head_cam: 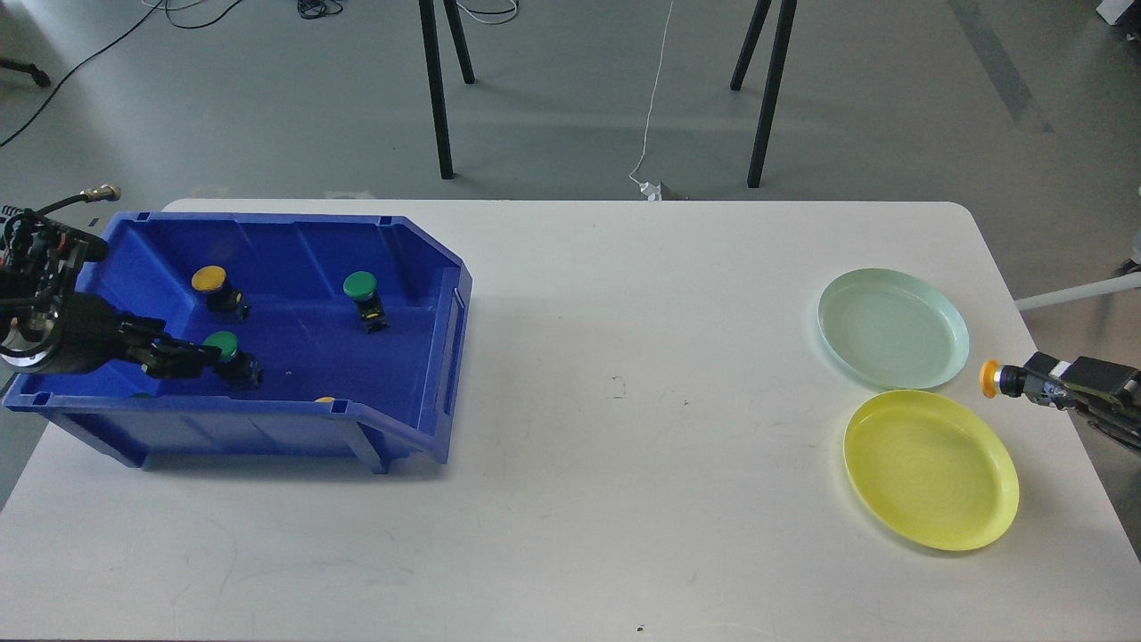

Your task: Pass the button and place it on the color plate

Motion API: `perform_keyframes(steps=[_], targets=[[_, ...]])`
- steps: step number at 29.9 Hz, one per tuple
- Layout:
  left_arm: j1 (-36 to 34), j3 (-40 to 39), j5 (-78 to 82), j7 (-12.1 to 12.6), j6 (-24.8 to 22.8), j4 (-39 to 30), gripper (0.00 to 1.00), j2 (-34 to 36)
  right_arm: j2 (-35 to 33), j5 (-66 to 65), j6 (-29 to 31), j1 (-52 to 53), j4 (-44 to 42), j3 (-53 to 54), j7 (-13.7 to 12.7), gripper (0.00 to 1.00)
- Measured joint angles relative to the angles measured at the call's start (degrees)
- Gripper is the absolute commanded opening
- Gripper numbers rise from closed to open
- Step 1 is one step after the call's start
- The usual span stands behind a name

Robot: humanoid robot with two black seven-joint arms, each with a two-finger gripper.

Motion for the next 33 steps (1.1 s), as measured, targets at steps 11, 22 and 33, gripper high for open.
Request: perform_keyframes(steps=[11,22,33], targets=[[0.00,-0.10,-0.33,0.01,0.00,0.18,0.82,-1.22,0.80,-0.34,-2.61,0.69,-1.00,-4.07,0.00,0.00],[0.26,-0.09,-0.47,0.01,0.00,5.33,0.69,-5.95,1.94,-0.34,-2.70,0.58,-1.49,-4.94,0.00,0.04],[0.37,0.09,-0.27,0.01,0.00,5.69,0.15,-5.73,4.65,-0.21,-4.01,0.58,-1.60,-5.07,0.00,0.35]])
